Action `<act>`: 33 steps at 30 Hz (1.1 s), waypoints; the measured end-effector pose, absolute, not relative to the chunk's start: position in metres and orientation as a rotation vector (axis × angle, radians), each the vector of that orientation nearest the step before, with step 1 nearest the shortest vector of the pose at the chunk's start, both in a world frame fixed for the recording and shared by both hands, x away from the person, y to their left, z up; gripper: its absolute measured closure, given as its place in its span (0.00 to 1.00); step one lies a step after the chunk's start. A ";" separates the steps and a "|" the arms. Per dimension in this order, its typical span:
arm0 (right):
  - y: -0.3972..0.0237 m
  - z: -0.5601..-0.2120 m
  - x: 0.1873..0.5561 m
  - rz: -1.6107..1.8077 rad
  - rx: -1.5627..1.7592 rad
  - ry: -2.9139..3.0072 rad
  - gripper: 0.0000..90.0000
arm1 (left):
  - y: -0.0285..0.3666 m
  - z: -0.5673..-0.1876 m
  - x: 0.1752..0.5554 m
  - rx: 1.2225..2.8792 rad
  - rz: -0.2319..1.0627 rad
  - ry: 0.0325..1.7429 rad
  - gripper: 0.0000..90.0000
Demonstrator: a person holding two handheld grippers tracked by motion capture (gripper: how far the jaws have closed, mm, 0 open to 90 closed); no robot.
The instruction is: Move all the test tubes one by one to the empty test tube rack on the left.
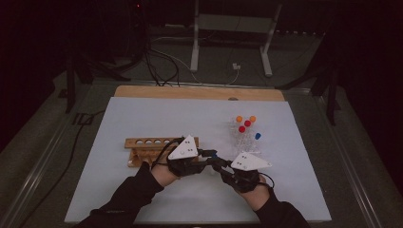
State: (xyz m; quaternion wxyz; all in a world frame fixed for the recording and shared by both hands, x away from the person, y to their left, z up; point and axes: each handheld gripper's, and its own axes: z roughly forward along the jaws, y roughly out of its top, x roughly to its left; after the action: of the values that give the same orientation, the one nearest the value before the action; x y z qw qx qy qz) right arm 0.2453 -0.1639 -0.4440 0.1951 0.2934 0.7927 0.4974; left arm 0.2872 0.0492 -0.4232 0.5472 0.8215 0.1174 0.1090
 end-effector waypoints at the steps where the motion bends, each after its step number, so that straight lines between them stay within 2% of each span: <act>1: -0.164 -0.444 0.245 1.393 0.823 2.221 0.85 | 0.049 -0.423 0.287 1.948 0.262 0.275 0.84; 6: -0.164 -0.444 0.246 1.404 0.831 2.213 0.85 | 0.049 -0.422 0.287 1.942 0.265 0.271 0.86; 7: -0.165 -0.443 0.246 1.408 0.840 2.206 0.78 | 0.049 -0.421 0.287 1.933 0.272 0.277 0.86; 9: -0.166 -0.443 0.247 1.410 0.845 2.209 0.75 | 0.053 -0.417 0.289 1.917 0.272 0.288 0.86; 10: -0.166 -0.444 0.248 1.405 0.853 2.214 0.66 | 0.054 -0.416 0.291 1.909 0.278 0.295 0.86; 12: -0.166 -0.444 0.248 1.411 0.865 2.213 0.63 | 0.058 -0.412 0.293 1.909 0.298 0.297 0.86; 13: -0.166 -0.444 0.249 1.420 0.868 2.196 0.55 | 0.059 -0.410 0.293 1.907 0.307 0.302 0.86; 15: -0.166 -0.444 0.249 1.426 0.871 2.198 0.52 | 0.062 -0.407 0.295 1.905 0.310 0.309 0.86; 17: -0.167 -0.443 0.249 1.434 0.876 2.195 0.44 | 0.065 -0.404 0.297 1.903 0.320 0.316 0.86; 19: -0.168 -0.442 0.250 1.444 0.885 2.197 0.36 | 0.067 -0.402 0.299 1.901 0.331 0.325 0.86; 20: -0.169 -0.441 0.251 1.451 0.885 2.185 0.28 | 0.069 -0.400 0.300 1.901 0.330 0.327 0.86; 22: -0.170 -0.441 0.251 1.458 0.886 2.181 0.26 | 0.071 -0.398 0.301 1.900 0.345 0.336 0.86; 24: -0.172 -0.439 0.251 1.481 0.891 2.163 0.16 | 0.074 -0.396 0.303 1.900 0.357 0.340 0.86; 26: -0.173 -0.439 0.251 1.486 0.888 2.163 0.15 | 0.078 -0.393 0.306 1.898 0.363 0.352 0.86; 29: -0.175 -0.437 0.250 1.505 0.873 2.170 0.05 | 0.084 -0.389 0.310 1.891 0.381 0.375 0.86; 33: -0.176 -0.437 0.248 1.525 0.864 2.167 0.02 | 0.093 -0.384 0.314 1.870 0.419 0.408 0.86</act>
State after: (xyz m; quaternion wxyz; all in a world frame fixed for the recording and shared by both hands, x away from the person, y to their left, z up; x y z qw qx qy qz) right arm 0.2479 -0.1759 -0.4367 0.1764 0.3051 0.7654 0.5385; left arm 0.3144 0.0926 -0.3842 0.5575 0.7923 0.1730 0.1776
